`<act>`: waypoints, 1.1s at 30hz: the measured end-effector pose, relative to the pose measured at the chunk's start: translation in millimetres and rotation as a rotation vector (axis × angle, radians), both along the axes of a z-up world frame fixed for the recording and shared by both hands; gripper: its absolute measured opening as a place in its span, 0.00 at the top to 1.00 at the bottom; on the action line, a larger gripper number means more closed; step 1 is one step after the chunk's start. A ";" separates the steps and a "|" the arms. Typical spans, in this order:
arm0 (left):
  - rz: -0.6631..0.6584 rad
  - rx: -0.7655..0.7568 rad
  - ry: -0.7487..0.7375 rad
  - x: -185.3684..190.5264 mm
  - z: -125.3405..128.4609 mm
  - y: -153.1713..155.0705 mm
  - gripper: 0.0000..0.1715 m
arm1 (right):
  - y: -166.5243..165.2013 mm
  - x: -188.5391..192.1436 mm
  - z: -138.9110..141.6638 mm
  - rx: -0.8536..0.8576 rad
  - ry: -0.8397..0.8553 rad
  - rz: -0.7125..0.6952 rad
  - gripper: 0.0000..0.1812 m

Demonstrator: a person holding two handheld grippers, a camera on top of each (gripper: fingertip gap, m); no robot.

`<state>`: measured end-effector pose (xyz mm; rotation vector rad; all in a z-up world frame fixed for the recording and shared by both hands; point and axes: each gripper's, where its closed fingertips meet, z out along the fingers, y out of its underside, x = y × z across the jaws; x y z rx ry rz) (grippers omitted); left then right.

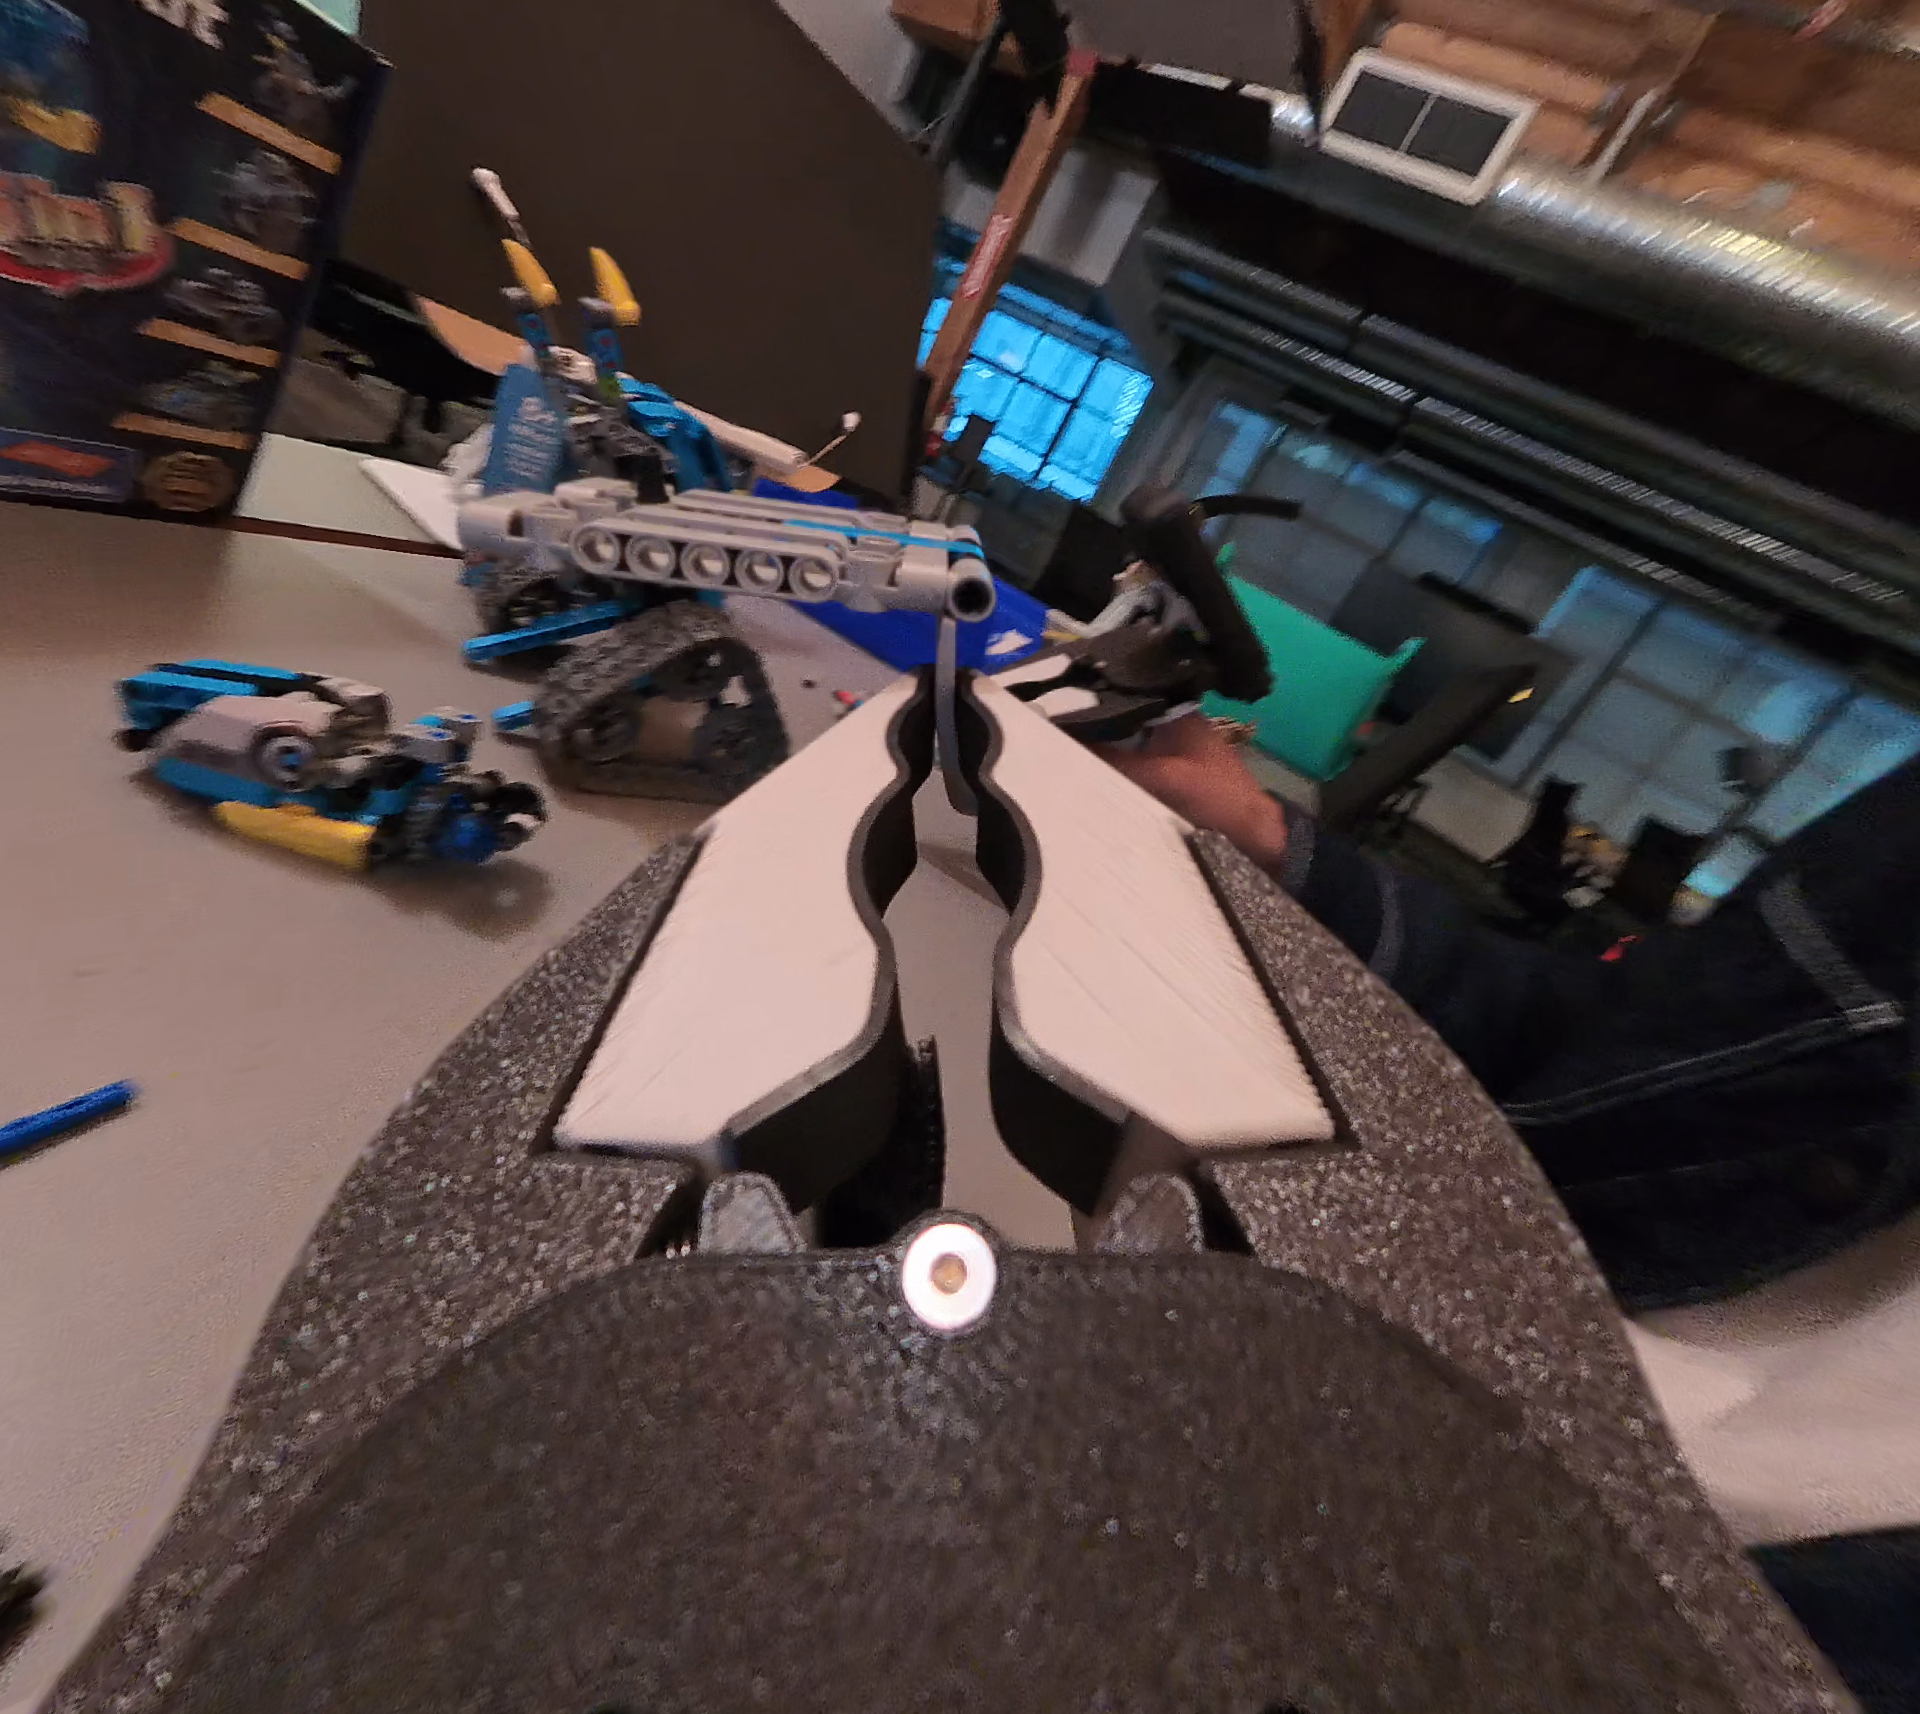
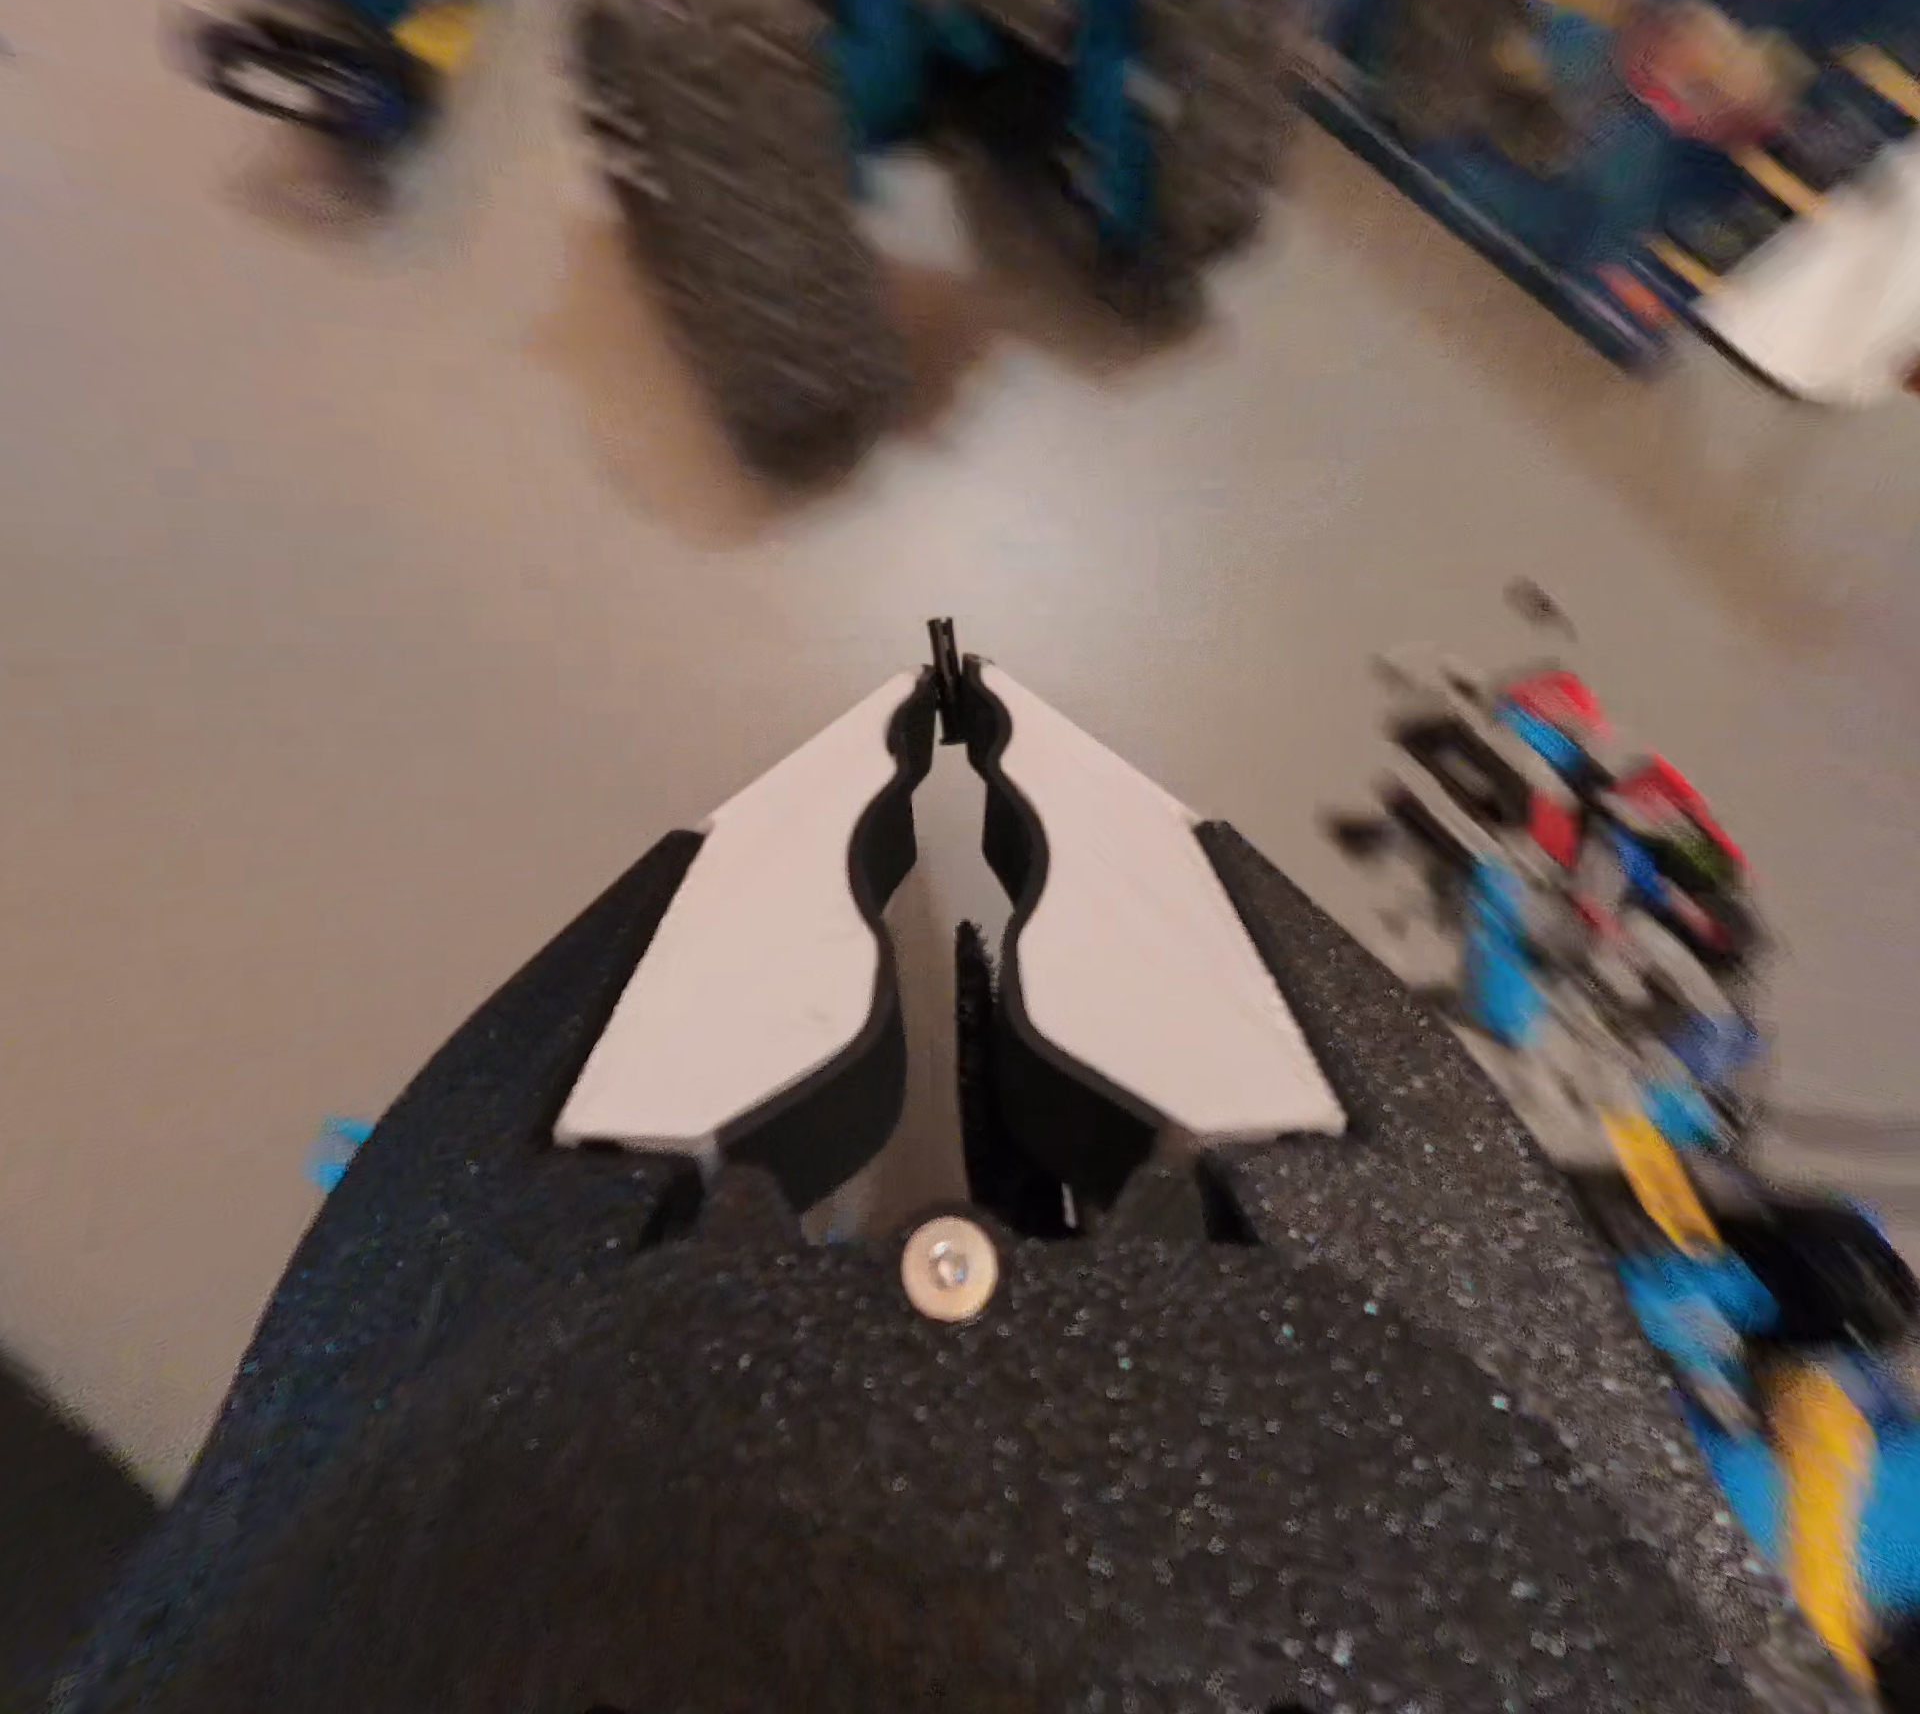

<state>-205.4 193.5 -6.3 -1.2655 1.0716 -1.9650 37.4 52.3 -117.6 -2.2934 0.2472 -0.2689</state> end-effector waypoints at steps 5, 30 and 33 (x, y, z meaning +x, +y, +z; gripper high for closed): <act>-0.051 -0.033 -0.009 9.5 2.2 -13.8 0.99 | -116.6 80.4 -26.6 -0.084 -0.016 -0.192 0.98; -0.029 0.636 0.070 36.0 -34.9 -92.5 0.99 | 23.7 -162.4 72.2 0.497 0.451 0.621 0.79; -0.046 0.684 0.060 35.2 -37.8 -100.8 0.99 | 30.7 -191.7 83.5 0.556 0.831 0.743 0.74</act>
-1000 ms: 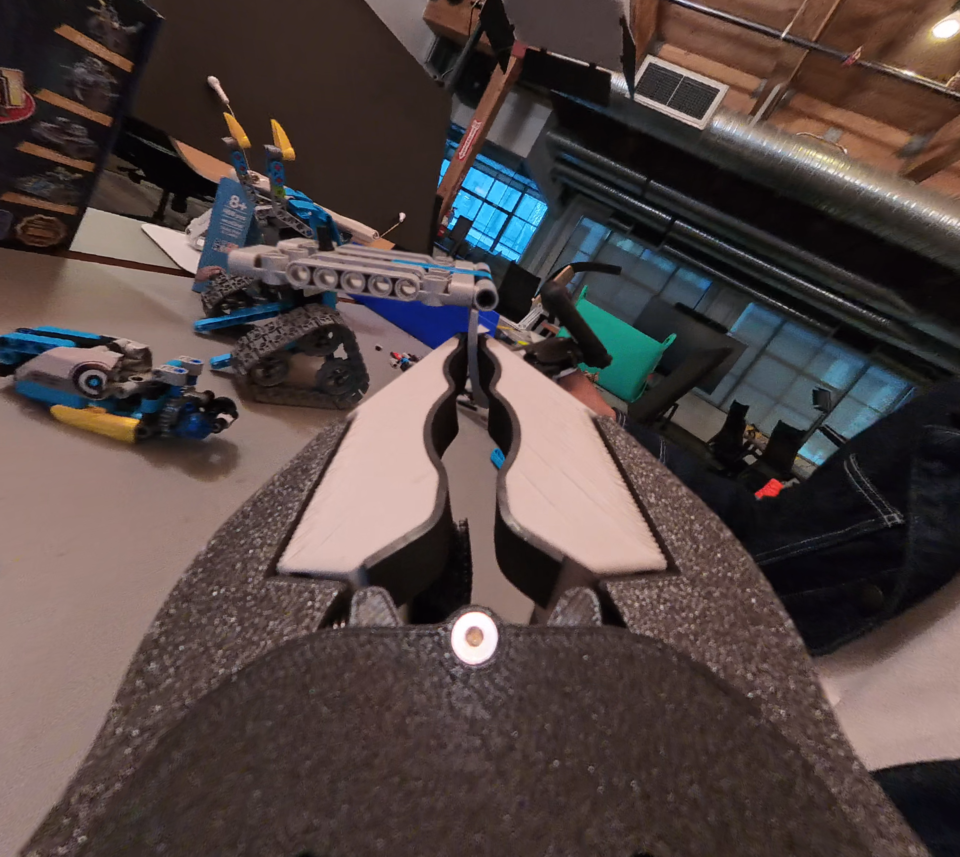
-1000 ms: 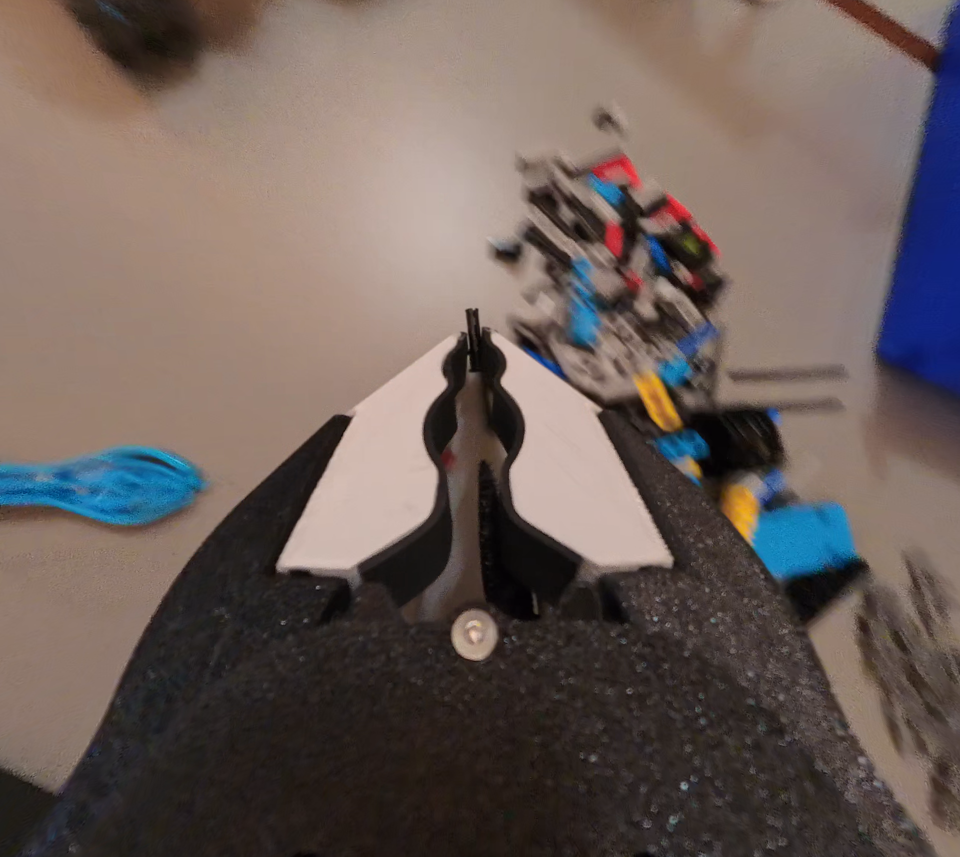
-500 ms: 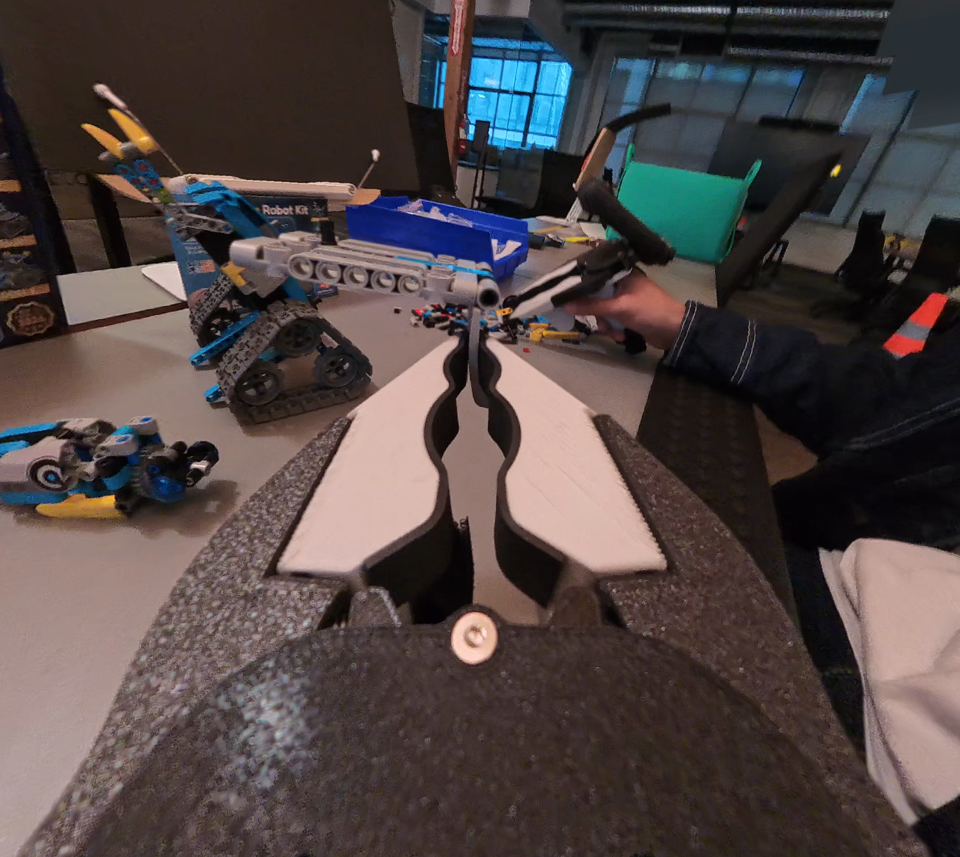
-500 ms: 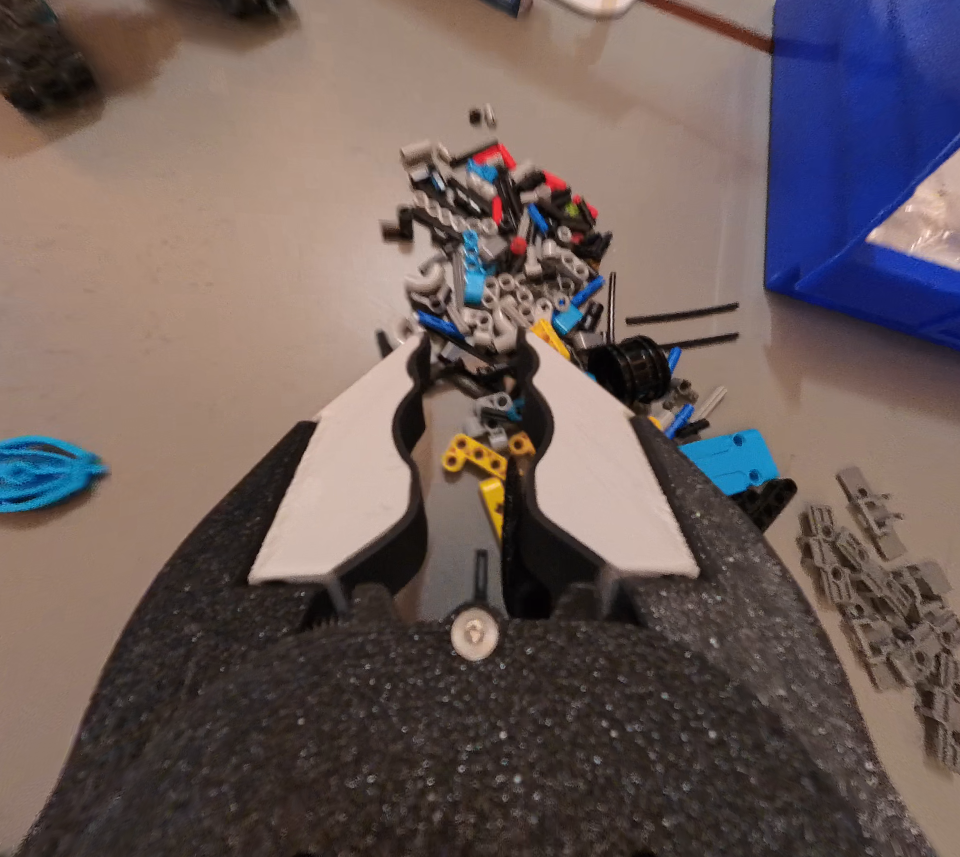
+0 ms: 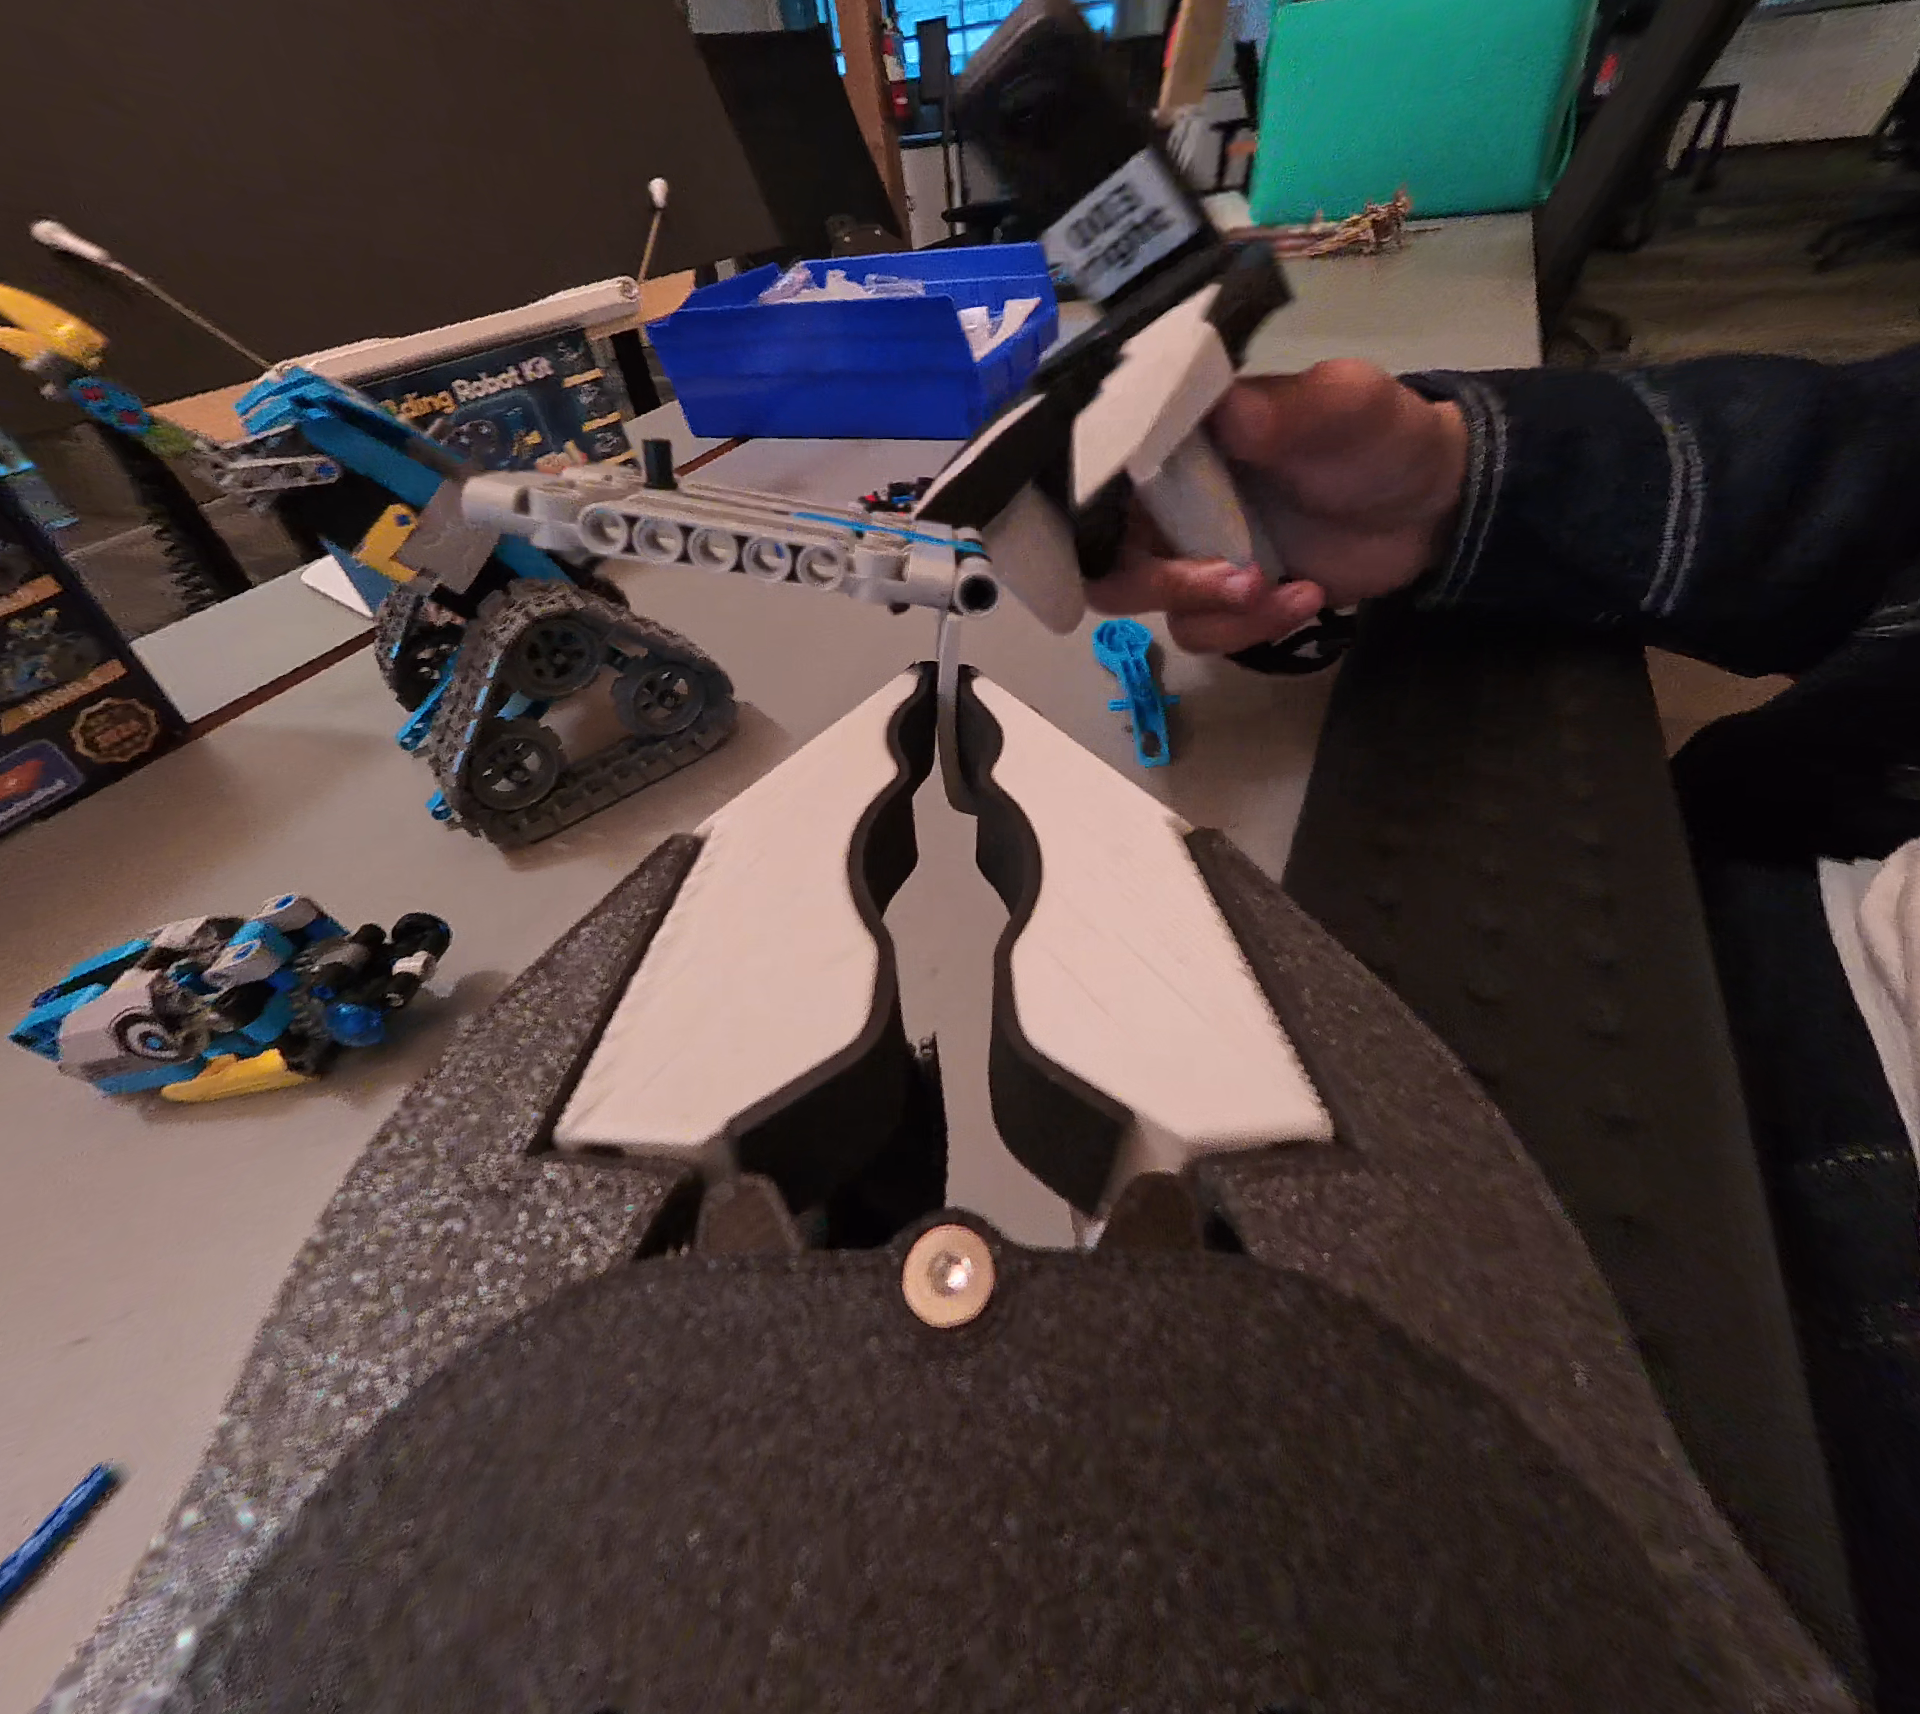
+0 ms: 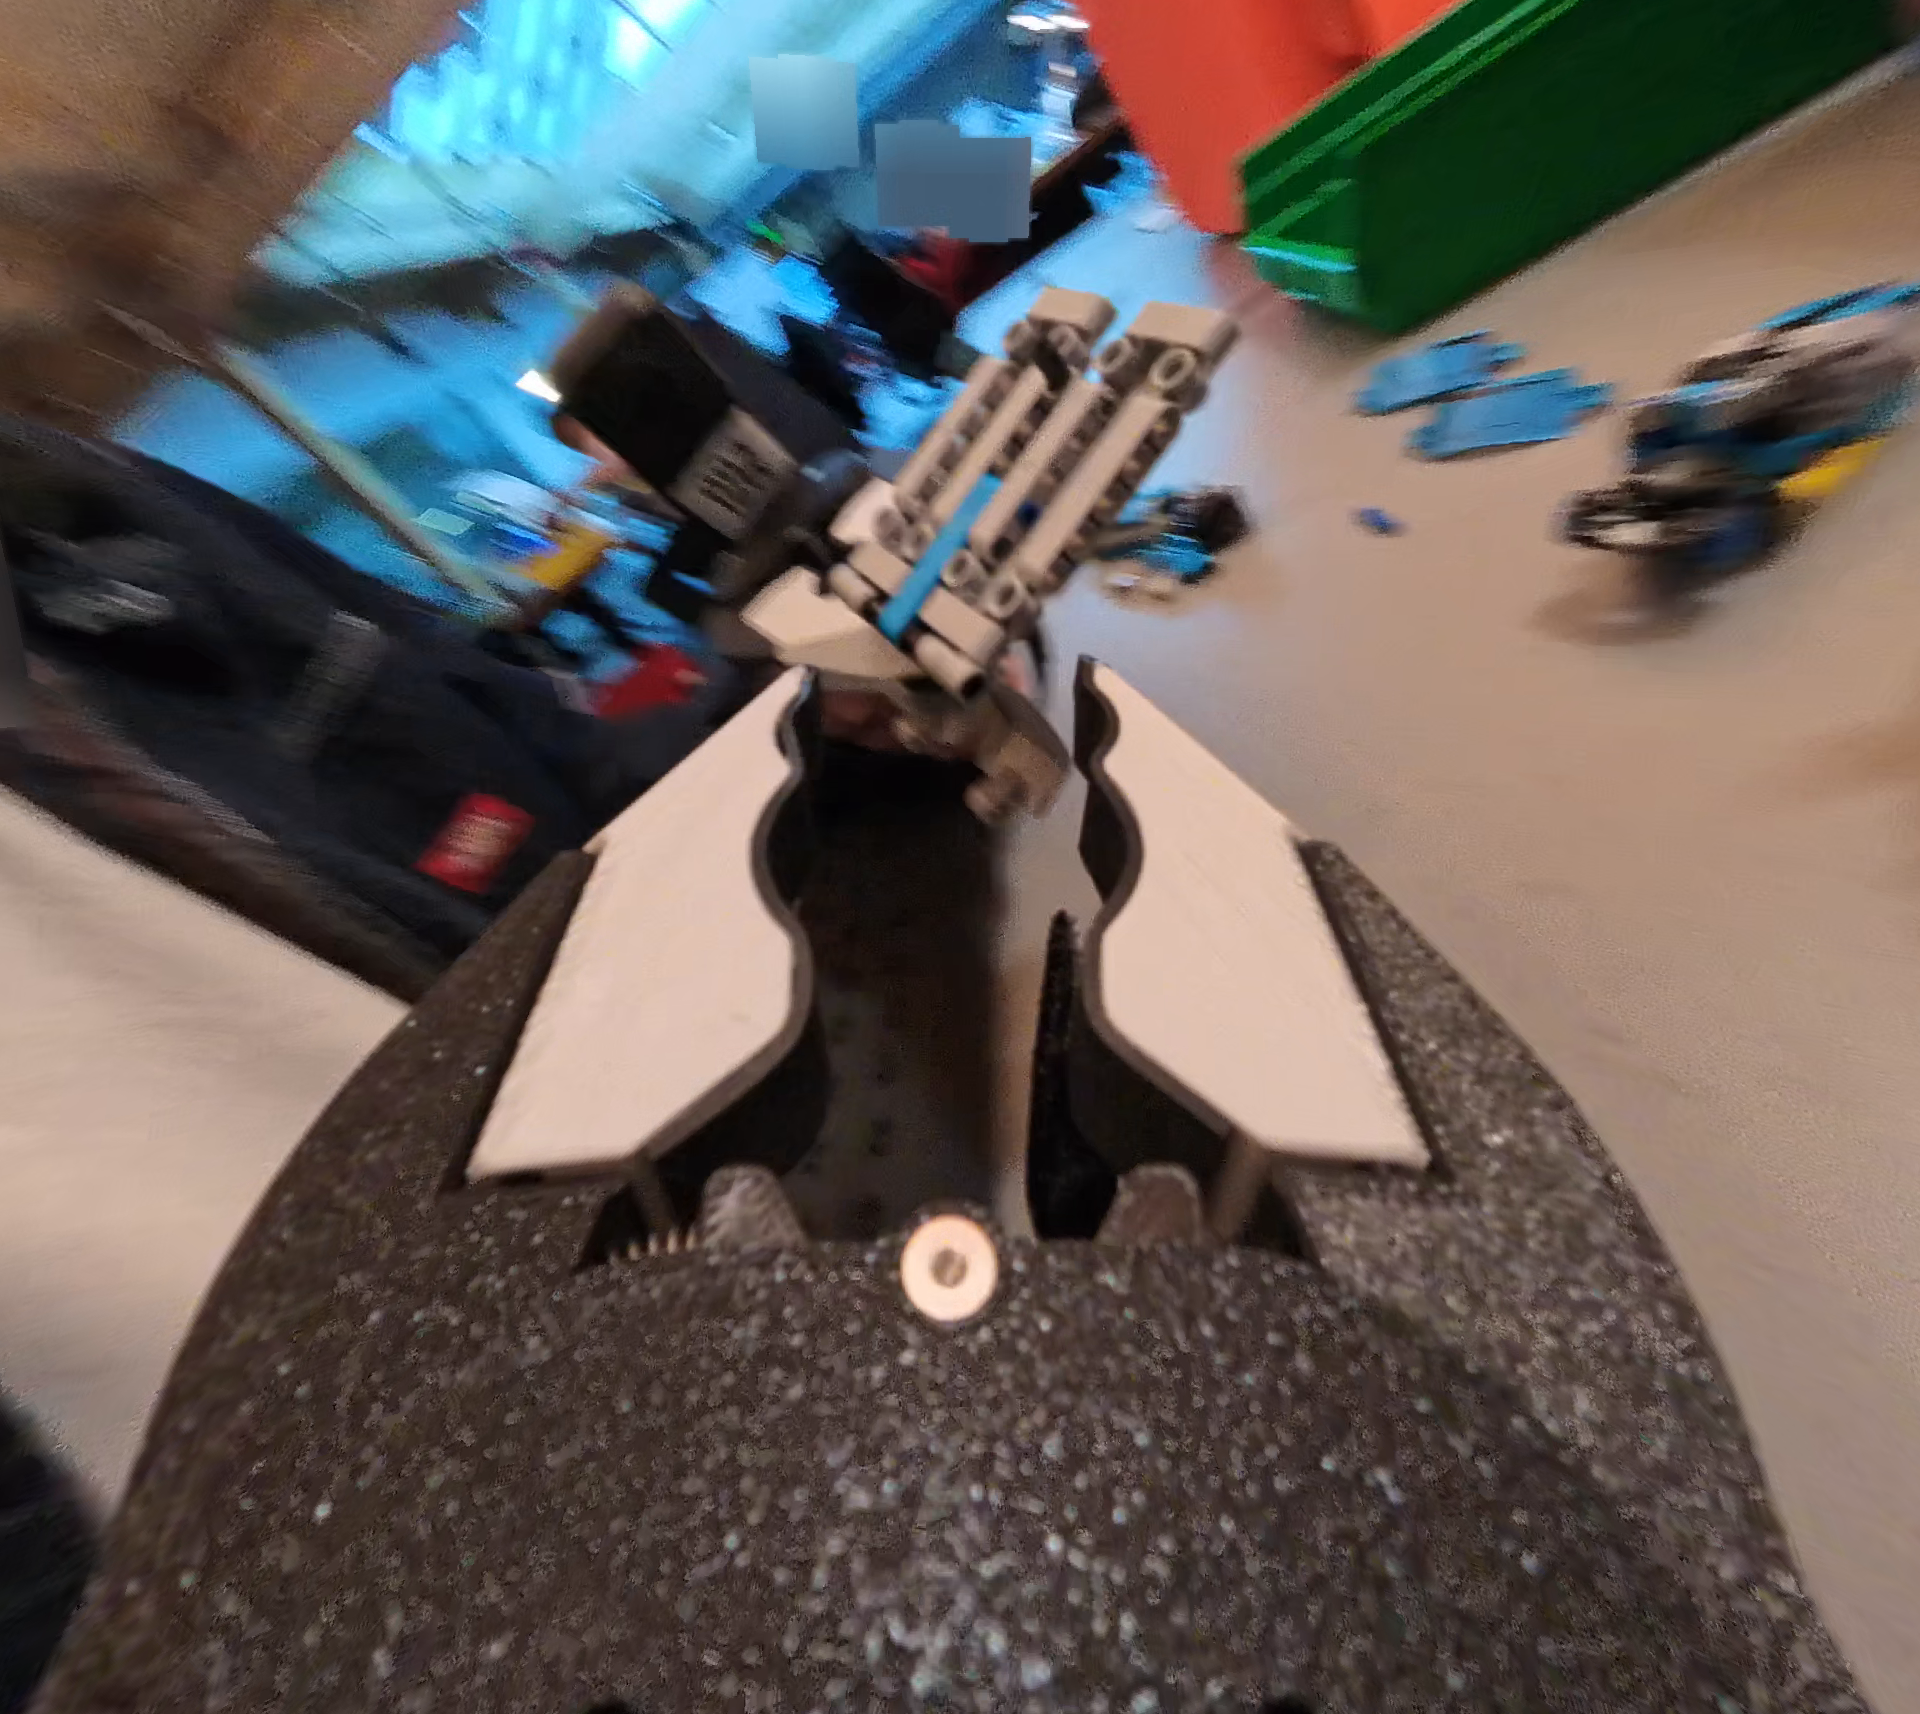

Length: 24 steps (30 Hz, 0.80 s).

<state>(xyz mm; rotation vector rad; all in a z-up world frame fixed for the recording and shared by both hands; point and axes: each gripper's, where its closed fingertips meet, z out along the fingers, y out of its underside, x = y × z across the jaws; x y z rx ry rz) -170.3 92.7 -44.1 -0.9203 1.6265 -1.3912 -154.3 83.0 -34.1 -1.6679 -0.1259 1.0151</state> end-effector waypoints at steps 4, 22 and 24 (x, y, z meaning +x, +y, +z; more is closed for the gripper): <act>-0.048 -0.074 -0.031 -4.7 9.9 -3.9 0.99 | 2.2 -13.1 4.9 -0.010 0.104 0.103 0.77; -0.235 -0.294 0.009 -17.3 22.4 -14.8 0.99 | -11.4 -26.0 11.0 0.089 -0.010 0.126 1.00; -0.226 -0.299 0.021 -15.5 20.2 -13.5 0.99 | -9.3 -24.1 8.2 0.072 -0.005 0.122 1.00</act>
